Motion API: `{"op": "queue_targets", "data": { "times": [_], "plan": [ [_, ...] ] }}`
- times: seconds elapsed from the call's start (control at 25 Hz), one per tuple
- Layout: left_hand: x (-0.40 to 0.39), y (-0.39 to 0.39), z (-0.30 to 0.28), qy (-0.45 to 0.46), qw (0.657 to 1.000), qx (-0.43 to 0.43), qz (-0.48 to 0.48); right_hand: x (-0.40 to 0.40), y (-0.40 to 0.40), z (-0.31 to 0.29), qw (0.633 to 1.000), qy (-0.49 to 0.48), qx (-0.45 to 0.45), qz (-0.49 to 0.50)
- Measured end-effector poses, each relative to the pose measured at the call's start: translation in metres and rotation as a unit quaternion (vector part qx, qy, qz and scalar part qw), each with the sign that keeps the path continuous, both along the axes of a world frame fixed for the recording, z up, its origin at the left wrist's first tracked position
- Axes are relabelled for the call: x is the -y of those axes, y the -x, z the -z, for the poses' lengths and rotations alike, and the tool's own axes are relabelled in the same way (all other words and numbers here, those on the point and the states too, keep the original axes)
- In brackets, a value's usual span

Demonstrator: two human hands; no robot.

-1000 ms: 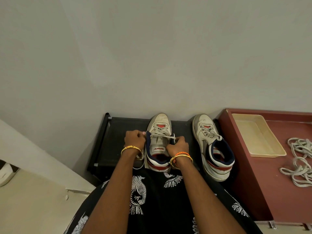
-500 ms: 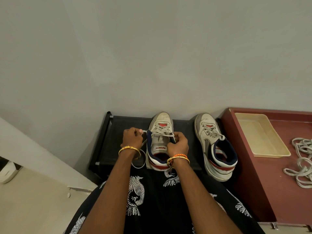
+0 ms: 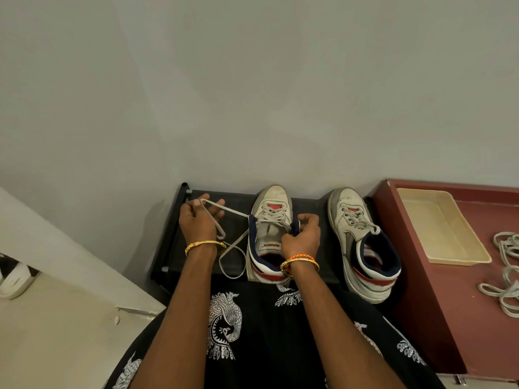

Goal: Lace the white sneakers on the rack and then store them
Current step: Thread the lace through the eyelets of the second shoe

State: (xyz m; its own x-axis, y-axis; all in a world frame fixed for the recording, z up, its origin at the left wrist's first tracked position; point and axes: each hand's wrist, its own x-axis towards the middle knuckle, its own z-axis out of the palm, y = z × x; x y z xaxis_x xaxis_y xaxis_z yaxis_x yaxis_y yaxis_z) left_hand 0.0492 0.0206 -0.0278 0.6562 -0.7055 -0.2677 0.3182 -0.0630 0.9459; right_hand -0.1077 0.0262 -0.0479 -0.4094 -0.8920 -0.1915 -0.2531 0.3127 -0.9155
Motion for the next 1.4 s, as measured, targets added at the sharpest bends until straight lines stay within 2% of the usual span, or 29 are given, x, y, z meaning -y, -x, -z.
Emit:
{"op": "queue_targets", "data": {
  "times": [0.08, 0.2, 0.24, 0.28, 0.36, 0.4, 0.48, 0.52, 0.6, 0.68, 0.72, 0.8, 0.88, 0.96, 1.08, 1.2, 1.28, 1.4],
  "plan": [
    [0.002, 0.000, 0.001, -0.028, 0.999, 0.001, 0.025, 0.001, 0.003, 0.000, 1.000, -0.013, 0.004, 0.000],
    [0.000, -0.001, 0.006, -0.152, 0.979, -0.036, 0.131, 0.006, 0.012, 0.003, 0.998, -0.046, 0.017, -0.032],
    [-0.003, 0.002, 0.007, -0.209, 0.959, -0.006, 0.190, 0.009, 0.015, 0.003, 0.997, -0.053, 0.022, -0.042],
    [-0.004, 0.005, 0.010, -0.258, 0.928, 0.066, 0.261, 0.013, 0.018, 0.002, 0.997, -0.057, 0.026, -0.050],
    [-0.005, 0.012, 0.016, -0.290, 0.847, 0.224, 0.385, 0.017, 0.023, 0.000, 0.996, -0.060, 0.034, -0.059],
    [-0.003, 0.014, 0.018, -0.292, 0.819, 0.268, 0.414, 0.018, 0.025, -0.001, 0.996, -0.060, 0.040, -0.061],
    [0.002, 0.014, 0.023, -0.298, 0.801, 0.309, 0.417, 0.019, 0.028, -0.002, 0.995, -0.063, 0.053, -0.065],
    [0.005, 0.014, 0.023, -0.306, 0.806, 0.319, 0.395, 0.019, 0.028, -0.001, 0.994, -0.065, 0.056, -0.068],
    [0.010, 0.013, 0.016, -0.306, 0.852, 0.277, 0.321, 0.019, 0.028, -0.002, 0.994, -0.061, 0.053, -0.078],
    [0.007, 0.018, -0.003, -0.218, 0.918, 0.173, 0.281, 0.018, 0.025, -0.004, 0.996, -0.025, 0.040, -0.072],
    [0.003, 0.020, -0.014, -0.150, 0.938, 0.141, 0.278, 0.016, 0.023, -0.009, 0.997, 0.010, 0.020, -0.074],
    [-0.005, 0.026, -0.034, -0.050, 0.943, 0.111, 0.309, 0.009, 0.017, -0.021, 0.989, 0.089, -0.008, -0.121],
    [-0.008, 0.034, -0.048, 0.001, 0.927, 0.082, 0.366, -0.002, 0.005, -0.039, 0.961, 0.123, 0.045, -0.244],
    [-0.009, 0.039, -0.058, 0.008, 0.913, 0.075, 0.402, -0.011, -0.008, -0.053, 0.928, 0.128, 0.115, -0.331],
    [-0.008, 0.040, -0.066, 0.038, 0.923, 0.061, 0.379, -0.008, -0.005, -0.067, 0.924, 0.156, 0.171, -0.305],
    [-0.008, 0.035, -0.060, 0.027, 0.969, 0.023, 0.245, 0.002, 0.022, -0.075, 0.939, 0.137, 0.202, -0.244],
    [-0.006, 0.031, -0.052, -0.004, 0.986, 0.038, 0.160, 0.008, 0.041, -0.069, 0.954, 0.125, 0.163, -0.220],
    [-0.005, 0.031, -0.047, -0.024, 0.992, 0.046, 0.111, 0.015, 0.060, -0.053, 0.970, 0.104, 0.115, -0.186]
  ]
}}
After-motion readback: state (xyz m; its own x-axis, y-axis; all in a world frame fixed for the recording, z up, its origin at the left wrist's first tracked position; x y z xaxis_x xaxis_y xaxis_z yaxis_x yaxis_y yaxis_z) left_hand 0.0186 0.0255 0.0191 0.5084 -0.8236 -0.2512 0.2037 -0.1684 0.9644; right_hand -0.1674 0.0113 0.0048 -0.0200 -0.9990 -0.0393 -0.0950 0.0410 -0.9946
